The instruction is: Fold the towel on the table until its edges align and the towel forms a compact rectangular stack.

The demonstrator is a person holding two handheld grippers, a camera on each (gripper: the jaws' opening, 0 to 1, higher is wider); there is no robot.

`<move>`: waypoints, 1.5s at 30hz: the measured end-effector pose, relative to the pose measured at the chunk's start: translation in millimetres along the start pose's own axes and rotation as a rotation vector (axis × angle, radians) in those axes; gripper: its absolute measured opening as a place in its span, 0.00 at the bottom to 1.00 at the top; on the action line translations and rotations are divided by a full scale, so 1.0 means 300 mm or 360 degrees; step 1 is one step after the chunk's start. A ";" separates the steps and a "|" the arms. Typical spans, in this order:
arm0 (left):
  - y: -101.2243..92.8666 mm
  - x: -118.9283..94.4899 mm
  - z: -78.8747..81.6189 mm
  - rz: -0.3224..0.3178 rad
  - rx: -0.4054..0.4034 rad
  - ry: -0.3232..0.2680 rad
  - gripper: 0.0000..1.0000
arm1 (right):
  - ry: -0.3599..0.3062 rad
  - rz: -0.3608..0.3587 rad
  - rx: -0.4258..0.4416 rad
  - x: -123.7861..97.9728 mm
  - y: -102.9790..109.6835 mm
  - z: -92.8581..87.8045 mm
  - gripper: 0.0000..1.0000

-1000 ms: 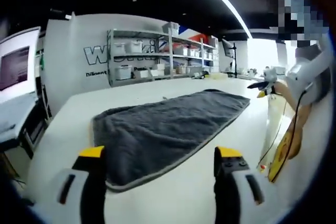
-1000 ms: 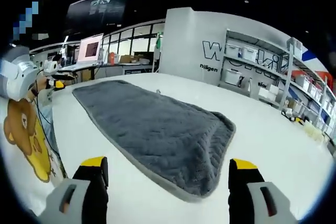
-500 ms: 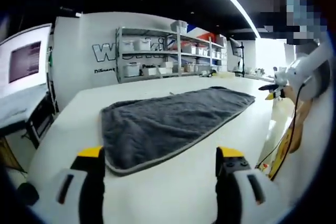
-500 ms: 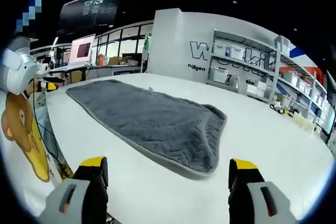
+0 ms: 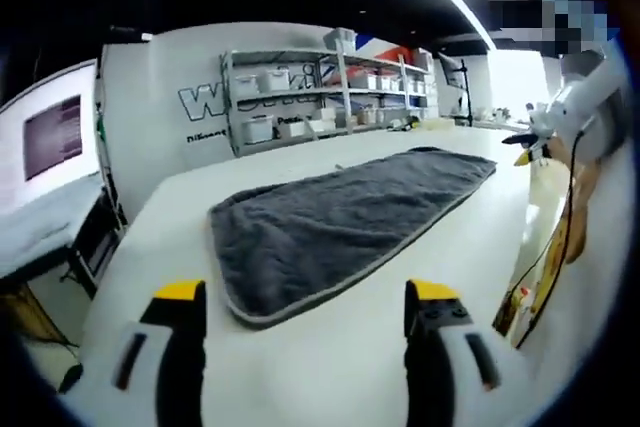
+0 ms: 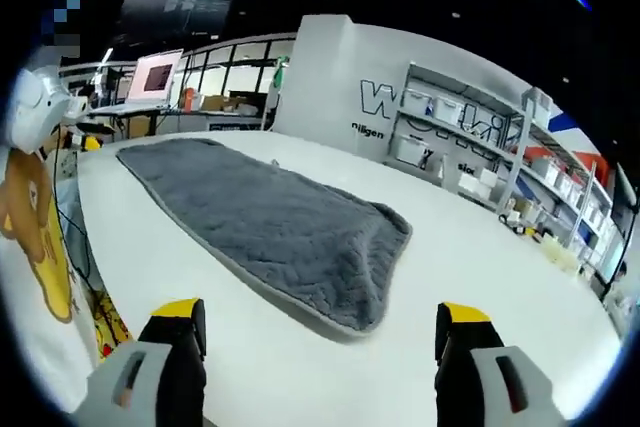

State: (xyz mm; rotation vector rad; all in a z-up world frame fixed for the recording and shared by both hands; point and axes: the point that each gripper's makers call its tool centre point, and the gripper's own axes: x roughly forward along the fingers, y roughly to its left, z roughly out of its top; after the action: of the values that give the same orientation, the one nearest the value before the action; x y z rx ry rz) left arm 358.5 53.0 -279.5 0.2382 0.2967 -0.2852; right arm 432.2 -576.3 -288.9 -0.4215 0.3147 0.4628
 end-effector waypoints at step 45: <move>0.096 0.106 -0.176 -0.0928 0.1966 0.1082 0.17 | 0.0475 0.0380 -0.1501 0.089 -0.146 -0.061 0.52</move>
State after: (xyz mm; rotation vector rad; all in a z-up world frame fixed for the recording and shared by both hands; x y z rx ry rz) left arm 383.4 86.6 -333.4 1.4975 0.8448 -0.9561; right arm 472.8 -610.7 -301.2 -1.3904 0.4270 0.7759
